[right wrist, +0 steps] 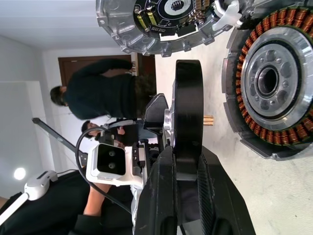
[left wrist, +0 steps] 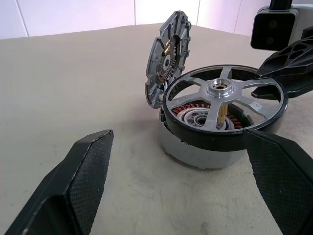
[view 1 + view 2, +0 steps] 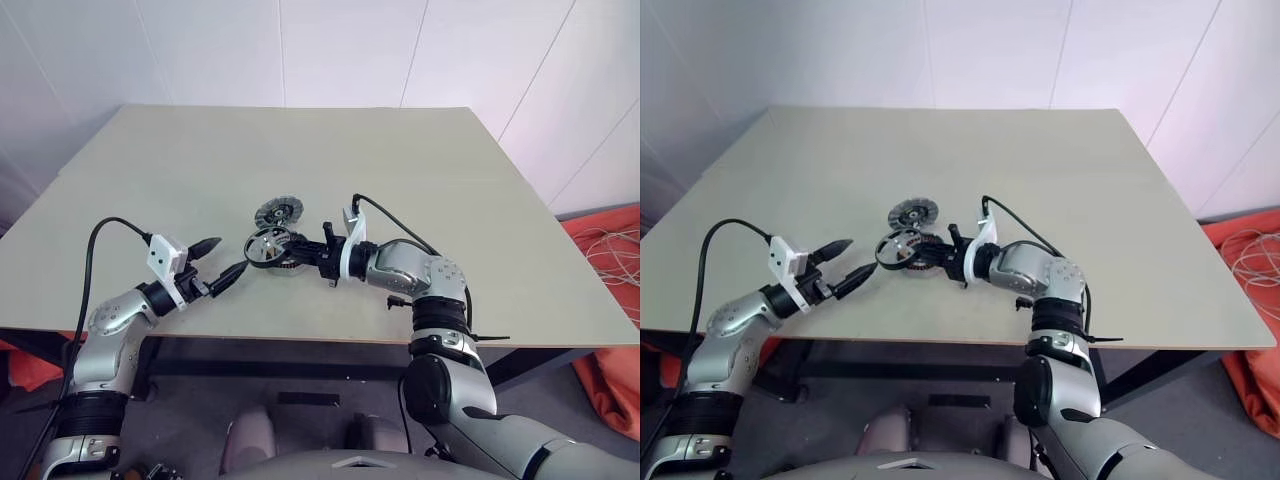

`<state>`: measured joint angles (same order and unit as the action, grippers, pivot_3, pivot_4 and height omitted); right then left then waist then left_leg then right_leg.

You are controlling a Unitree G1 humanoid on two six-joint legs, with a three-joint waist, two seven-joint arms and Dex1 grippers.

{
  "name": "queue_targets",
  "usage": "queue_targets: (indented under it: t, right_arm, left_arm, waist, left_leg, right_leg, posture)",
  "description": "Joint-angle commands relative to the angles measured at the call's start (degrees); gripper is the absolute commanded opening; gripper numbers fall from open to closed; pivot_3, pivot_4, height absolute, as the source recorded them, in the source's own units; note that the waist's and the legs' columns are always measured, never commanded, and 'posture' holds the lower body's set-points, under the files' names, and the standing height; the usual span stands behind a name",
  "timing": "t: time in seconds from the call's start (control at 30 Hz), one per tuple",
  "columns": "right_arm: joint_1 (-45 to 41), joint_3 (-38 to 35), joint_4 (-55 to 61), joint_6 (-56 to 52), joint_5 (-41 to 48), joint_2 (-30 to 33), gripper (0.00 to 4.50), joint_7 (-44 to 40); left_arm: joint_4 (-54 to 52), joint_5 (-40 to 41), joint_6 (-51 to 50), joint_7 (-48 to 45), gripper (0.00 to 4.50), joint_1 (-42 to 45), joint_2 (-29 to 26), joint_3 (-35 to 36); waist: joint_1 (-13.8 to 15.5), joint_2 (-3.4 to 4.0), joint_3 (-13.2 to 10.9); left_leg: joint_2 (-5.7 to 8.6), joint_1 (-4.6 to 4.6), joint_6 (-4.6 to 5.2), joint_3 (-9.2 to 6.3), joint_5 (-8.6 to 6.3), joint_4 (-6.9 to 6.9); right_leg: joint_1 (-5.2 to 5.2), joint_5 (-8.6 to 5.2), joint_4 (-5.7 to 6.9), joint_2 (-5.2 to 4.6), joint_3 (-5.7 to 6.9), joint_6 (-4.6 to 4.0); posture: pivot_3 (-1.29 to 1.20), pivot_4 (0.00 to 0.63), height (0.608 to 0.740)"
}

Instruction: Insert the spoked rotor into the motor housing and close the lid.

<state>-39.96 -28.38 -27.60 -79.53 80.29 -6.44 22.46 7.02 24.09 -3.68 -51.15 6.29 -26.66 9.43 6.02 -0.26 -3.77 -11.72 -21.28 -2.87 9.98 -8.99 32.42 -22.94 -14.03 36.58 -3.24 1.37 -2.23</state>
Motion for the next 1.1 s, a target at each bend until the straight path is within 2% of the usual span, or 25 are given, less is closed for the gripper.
queue_targets:
  t: [0.03, 0.63, 1.1]
  right_arm:
    - [-2.6, 0.2, 0.5, 1.1, 1.3, 0.0, 0.27, -1.3]
    - [-1.2, 0.9, -0.8, 2.9, -1.3, 2.5, 0.27, -4.6]
    - [-1.7, 1.3, -4.1, 4.6, -6.7, 4.5, 0.27, -10.0]
  left_arm:
    - [-2.2, 0.7, 0.3, 0.0, 4.5, 0.7, -0.6, 0.9]
    - [-1.8, 0.7, 0.3, -0.2, 4.5, 1.0, -0.5, 0.6]
    - [-1.9, 0.7, 0.3, -0.1, 4.5, 1.1, -0.4, 0.6]
  waist:
    - [0.0, 0.0, 0.0]
    - [0.0, -0.02, 0.0]
    - [0.0, -0.03, 0.0]
  left_leg:
    - [0.0, 0.0, 0.0, 0.0, 0.0, 0.0]
    - [0.0, -0.01, -0.04, 0.01, 0.02, 0.07]
    - [-0.01, -0.01, -0.04, 0.01, 0.02, 0.12]
  right_leg:
    - [0.0, 0.0, 0.01, 0.0, 0.0, 0.0]
    - [0.04, 0.01, 0.05, 0.01, 0.02, -0.01]
    - [0.08, 0.01, 0.07, 0.01, 0.04, -0.02]
  posture:
    - [0.0, 0.0, 0.74]
    - [0.0, 0.0, 0.74]
    - [0.0, 0.0, 0.74]
